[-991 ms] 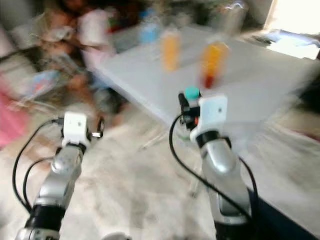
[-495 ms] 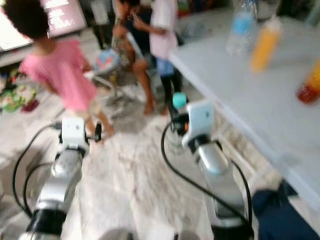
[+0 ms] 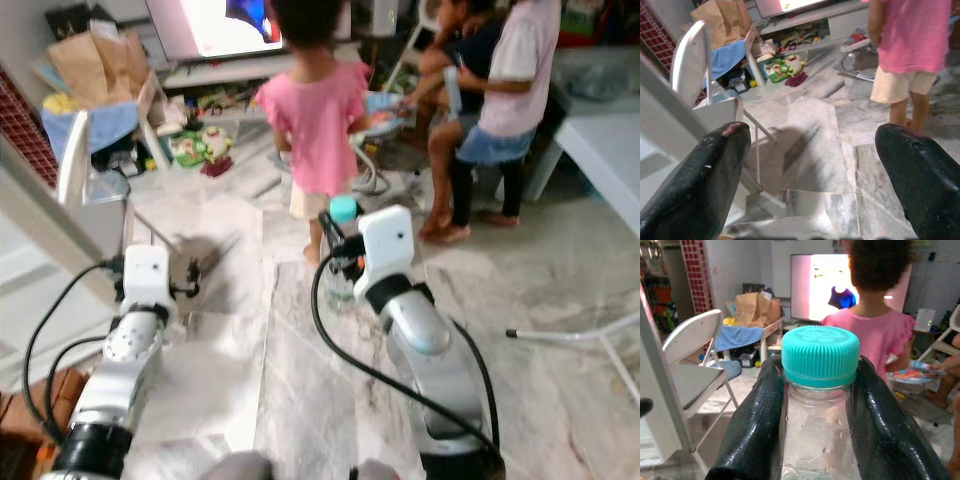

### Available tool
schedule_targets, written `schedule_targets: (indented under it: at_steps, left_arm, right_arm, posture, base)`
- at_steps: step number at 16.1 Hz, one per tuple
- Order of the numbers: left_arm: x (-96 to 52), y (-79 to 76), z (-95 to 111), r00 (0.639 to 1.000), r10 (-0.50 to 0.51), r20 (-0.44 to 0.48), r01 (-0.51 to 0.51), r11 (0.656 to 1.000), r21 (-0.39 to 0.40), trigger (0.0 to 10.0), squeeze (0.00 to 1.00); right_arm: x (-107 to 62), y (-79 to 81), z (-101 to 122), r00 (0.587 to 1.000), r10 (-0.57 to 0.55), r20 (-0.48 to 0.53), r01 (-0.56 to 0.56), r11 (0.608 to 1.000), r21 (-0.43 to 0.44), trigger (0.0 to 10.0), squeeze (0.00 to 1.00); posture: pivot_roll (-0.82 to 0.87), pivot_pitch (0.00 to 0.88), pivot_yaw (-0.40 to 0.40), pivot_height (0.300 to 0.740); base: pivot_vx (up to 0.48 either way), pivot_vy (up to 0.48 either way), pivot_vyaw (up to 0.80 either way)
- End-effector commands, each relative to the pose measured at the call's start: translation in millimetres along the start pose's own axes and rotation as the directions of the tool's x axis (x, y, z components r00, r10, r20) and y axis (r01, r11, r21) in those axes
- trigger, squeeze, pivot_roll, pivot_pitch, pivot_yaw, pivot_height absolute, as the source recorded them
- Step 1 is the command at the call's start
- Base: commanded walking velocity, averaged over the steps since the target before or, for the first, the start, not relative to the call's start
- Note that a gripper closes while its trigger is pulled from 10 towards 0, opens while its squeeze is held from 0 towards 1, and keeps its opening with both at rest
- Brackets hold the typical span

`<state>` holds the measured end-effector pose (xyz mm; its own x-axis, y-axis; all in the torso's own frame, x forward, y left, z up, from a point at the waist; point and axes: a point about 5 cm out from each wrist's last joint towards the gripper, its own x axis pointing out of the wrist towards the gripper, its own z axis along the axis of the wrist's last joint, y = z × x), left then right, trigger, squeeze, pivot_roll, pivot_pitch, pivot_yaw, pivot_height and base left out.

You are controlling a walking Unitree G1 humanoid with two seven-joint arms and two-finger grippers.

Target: Restocking fridge

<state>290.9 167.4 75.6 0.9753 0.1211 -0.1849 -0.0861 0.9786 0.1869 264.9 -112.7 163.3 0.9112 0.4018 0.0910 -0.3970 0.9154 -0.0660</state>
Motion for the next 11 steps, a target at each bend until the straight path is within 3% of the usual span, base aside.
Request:
schedule_targets:
  at_steps: [1,7,9,11]
  left_arm:
    - [0.2,15.6,0.1,0.999,0.038,0.000,-0.038,0.999,0.019,10.0,0.00]
    - [-10.2,17.4,-5.1,0.998,0.055,0.015,-0.055,0.998,0.022,10.0,0.00]
    - [-14.2,23.7,-5.8,0.998,0.066,0.025,-0.066,0.998,0.015,10.0,0.00]
    - [-27.4,39.2,-1.3,0.994,0.070,0.090,-0.068,0.997,-0.025,10.0,0.00]
  right_arm:
    - [3.3,7.3,12.5,0.997,0.032,0.065,-0.032,0.999,0.001,10.0,0.00]
    - [-5.6,2.6,1.7,0.999,0.003,0.036,-0.003,1.000,0.006,10.0,0.00]
    - [-10.1,-3.4,-3.1,0.999,-0.027,0.026,0.027,1.000,0.001,10.0,0.00]
    - [-19.2,-30.5,-15.4,0.982,-0.189,-0.001,0.189,0.981,-0.035,10.0,0.00]
  posture:
    - [-0.04,0.013,0.056,0.740]
    - [-0.01,0.000,0.040,0.740]
    - [0.01,0.000,0.032,0.740]
    - [0.03,0.000,0.027,0.740]
  base:
    - [0.000,0.480,0.80]
    - [0.000,0.462,0.80]
    - [0.000,0.000,0.80]
    - [0.000,0.000,0.00]
